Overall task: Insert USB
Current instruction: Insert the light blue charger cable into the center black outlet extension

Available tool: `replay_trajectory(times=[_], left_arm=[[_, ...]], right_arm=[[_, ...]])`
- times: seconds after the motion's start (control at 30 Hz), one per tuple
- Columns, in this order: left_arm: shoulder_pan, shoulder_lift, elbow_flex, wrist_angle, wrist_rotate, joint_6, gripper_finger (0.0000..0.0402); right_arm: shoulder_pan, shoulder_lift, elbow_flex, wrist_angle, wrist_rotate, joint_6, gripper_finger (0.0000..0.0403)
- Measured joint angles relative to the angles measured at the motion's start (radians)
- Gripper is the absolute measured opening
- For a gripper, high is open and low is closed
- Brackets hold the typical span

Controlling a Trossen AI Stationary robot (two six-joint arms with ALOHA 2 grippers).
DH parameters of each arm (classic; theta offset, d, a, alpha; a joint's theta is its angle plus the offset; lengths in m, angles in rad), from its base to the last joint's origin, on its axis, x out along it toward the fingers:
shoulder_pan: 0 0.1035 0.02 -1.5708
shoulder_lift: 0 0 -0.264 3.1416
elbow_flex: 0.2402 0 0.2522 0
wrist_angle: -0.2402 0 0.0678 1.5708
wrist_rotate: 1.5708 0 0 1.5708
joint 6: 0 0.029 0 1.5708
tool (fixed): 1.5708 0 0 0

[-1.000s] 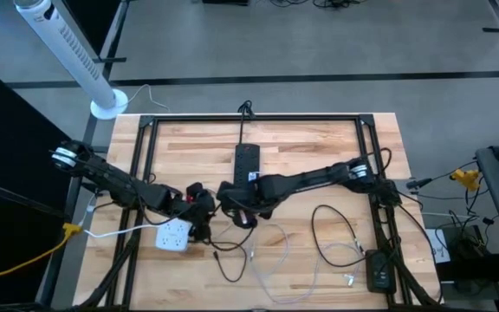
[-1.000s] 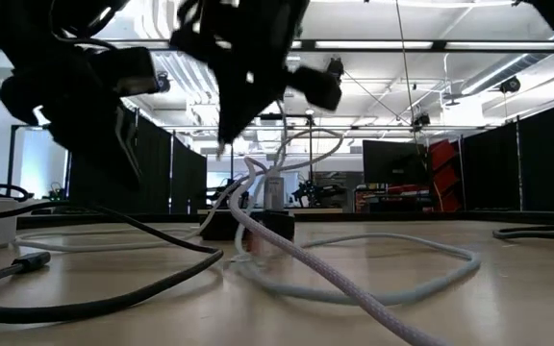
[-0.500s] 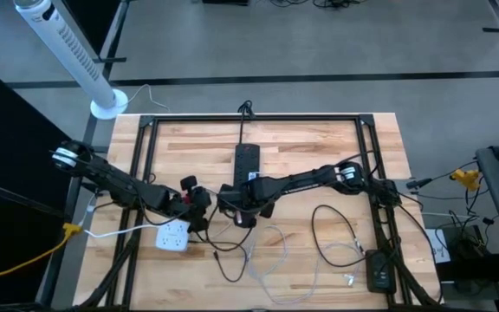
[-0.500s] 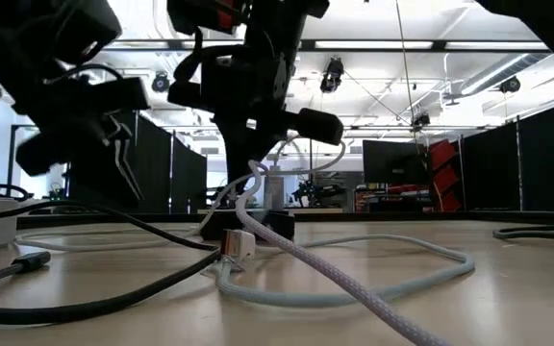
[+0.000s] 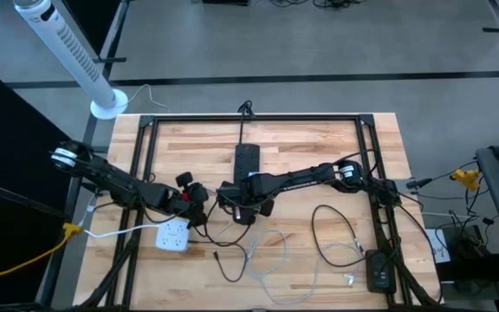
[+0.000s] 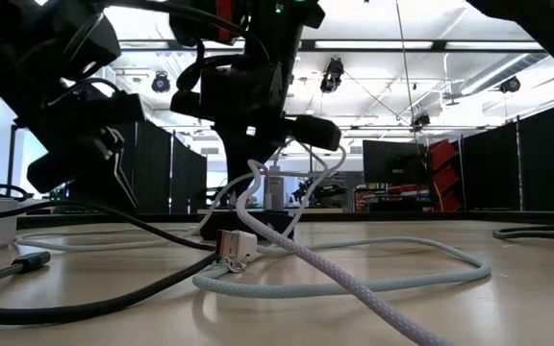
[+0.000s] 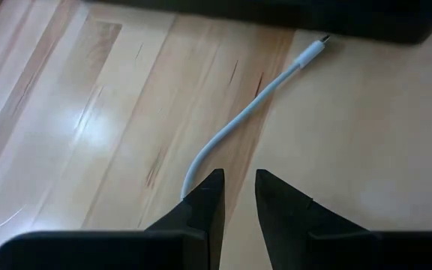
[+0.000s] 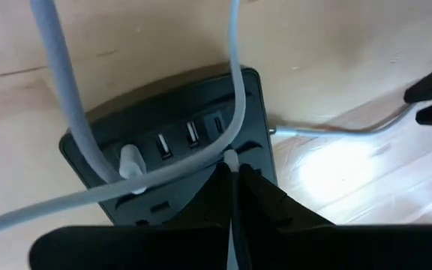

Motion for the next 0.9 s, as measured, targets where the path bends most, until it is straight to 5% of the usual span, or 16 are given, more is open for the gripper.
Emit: replay_trajectory(times=[0.9], left_arm=[[-0.001,-0.112,0.0,-0.026,0.002,-0.001,0.0064]], right_arm=[[0.023,-0.006,0.004,-0.057,0.02,0.045,0.0]])
